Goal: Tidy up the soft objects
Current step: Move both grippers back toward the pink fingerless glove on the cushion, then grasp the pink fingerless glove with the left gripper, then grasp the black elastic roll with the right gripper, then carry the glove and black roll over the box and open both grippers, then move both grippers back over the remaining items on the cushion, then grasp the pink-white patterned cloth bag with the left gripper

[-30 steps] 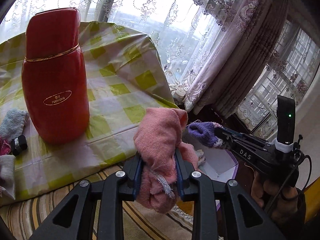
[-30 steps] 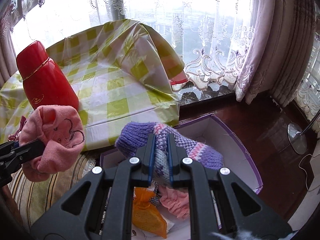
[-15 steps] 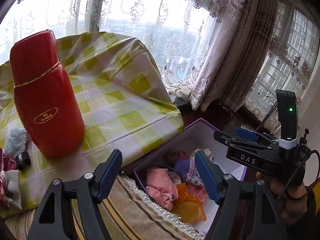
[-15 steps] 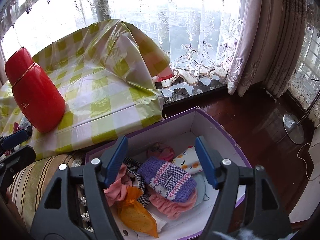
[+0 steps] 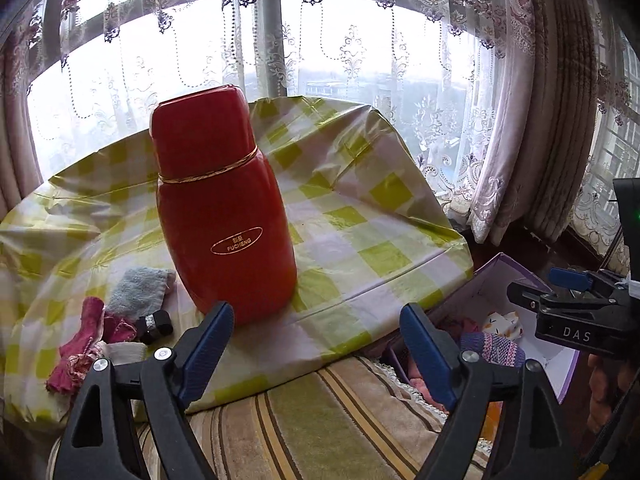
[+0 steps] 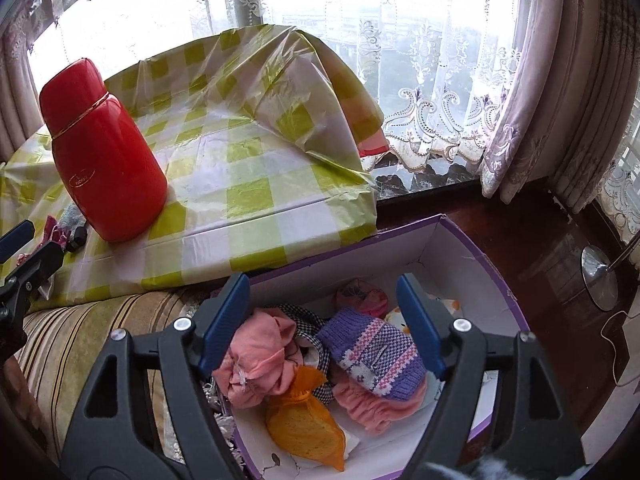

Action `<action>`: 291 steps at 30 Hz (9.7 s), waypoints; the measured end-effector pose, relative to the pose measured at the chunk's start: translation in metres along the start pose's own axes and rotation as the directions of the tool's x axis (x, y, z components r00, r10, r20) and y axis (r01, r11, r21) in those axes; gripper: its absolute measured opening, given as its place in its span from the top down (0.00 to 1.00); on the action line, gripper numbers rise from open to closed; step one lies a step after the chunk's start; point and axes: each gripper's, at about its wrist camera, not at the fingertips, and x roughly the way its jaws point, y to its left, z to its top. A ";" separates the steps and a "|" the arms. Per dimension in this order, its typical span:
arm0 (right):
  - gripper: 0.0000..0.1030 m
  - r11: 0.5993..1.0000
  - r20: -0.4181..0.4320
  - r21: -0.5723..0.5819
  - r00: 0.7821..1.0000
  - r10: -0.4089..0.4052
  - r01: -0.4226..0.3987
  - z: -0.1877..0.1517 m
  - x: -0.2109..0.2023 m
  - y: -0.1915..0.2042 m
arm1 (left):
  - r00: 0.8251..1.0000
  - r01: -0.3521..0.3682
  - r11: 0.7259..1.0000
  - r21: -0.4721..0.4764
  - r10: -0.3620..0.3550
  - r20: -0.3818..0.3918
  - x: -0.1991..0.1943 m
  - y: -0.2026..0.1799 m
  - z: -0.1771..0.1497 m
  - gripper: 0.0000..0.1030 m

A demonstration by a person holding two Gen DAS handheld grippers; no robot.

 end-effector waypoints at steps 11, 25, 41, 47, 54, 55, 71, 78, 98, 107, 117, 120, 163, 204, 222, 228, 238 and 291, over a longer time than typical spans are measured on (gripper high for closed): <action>0.24 0.986 0.023 -0.110 0.991 0.132 -0.129 0.003 -0.006 0.065 | 0.998 -0.057 0.976 -0.212 0.063 0.021 -0.027 0.088 -0.018 0.17; 0.24 0.941 -0.013 -0.257 0.974 0.227 -0.222 0.005 0.001 0.143 | 0.998 -0.065 0.918 -0.392 0.071 0.000 -0.044 0.182 -0.049 0.26; 0.24 0.880 -0.084 -0.330 0.940 0.332 -0.341 0.011 0.021 0.215 | 0.987 -0.158 0.854 -0.496 0.121 -0.105 -0.017 0.276 -0.067 0.38; 0.24 0.859 -0.116 -0.353 0.928 0.353 -0.371 0.011 0.031 0.240 | 0.983 -0.132 0.847 -0.515 0.045 -0.177 0.022 0.293 -0.064 0.38; 0.24 0.840 -0.152 -0.368 0.917 0.369 -0.399 0.011 0.043 0.264 | 0.958 -0.176 0.863 -0.473 0.041 -0.282 0.067 0.303 -0.057 0.37; 0.24 0.837 -0.156 -0.370 0.915 0.371 -0.402 0.011 0.045 0.267 | 0.953 -0.188 0.861 -0.472 0.043 -0.300 0.073 0.305 -0.058 0.37; 0.24 0.813 -0.206 -0.391 0.902 0.379 -0.431 0.018 0.080 0.325 | 0.971 -0.130 0.789 -0.600 -0.022 -0.239 0.087 0.348 -0.077 0.83; 0.24 0.819 -0.209 -0.402 0.912 0.353 -0.409 0.023 0.096 0.348 | 0.985 -0.101 0.744 -0.661 -0.017 -0.170 0.077 0.360 -0.086 0.85; 0.50 0.891 -0.260 -0.336 0.939 0.224 -0.305 0.027 0.144 0.374 | 0.995 -0.085 0.734 -0.674 0.028 -0.095 0.058 0.363 -0.092 0.85; 0.53 0.885 -0.218 -0.336 0.941 0.261 -0.323 0.026 0.129 0.370 | 0.995 -0.102 0.745 -0.660 0.085 -0.059 0.046 0.357 -0.087 0.85; 0.53 0.874 -0.160 -0.346 0.939 0.304 -0.342 0.022 0.096 0.353 | 0.988 -0.125 0.786 -0.605 0.157 0.000 0.016 0.335 -0.075 0.85; 0.53 0.876 -0.150 -0.338 0.939 0.311 -0.344 0.019 0.088 0.342 | 0.987 -0.120 0.801 -0.587 0.158 0.013 0.008 0.322 -0.072 0.85; 0.53 0.994 0.005 -0.063 0.995 0.095 -0.094 0.012 0.000 0.071 | 0.962 0.271 0.942 -0.197 -0.274 0.014 -0.001 0.050 -0.010 0.85; 0.29 0.987 -0.005 0.107 0.993 -0.118 0.118 -0.001 -0.018 -0.061 | 0.983 0.183 0.951 0.251 -0.181 -0.032 -0.006 -0.091 -0.005 0.22; 0.24 1.000 -0.031 -0.014 0.999 -0.018 0.017 0.000 -0.014 0.004 | 0.998 0.012 0.993 0.120 -0.005 -0.057 -0.009 0.003 -0.013 0.18; 0.24 0.996 -0.061 -0.076 0.997 0.051 -0.056 -0.006 -0.011 0.046 | 0.994 0.012 1.000 0.012 -0.011 -0.105 -0.017 0.040 -0.026 0.18; 0.24 0.963 -0.124 -0.191 0.978 0.167 -0.189 -0.012 -0.006 0.115 | 0.989 -0.027 0.987 -0.161 0.002 -0.150 -0.030 0.114 -0.048 0.20; 0.24 0.810 -0.324 -0.406 0.895 0.306 -0.423 -0.015 0.054 0.291 | 0.976 -0.013 0.734 -0.679 -0.138 -0.167 0.071 0.288 -0.067 0.85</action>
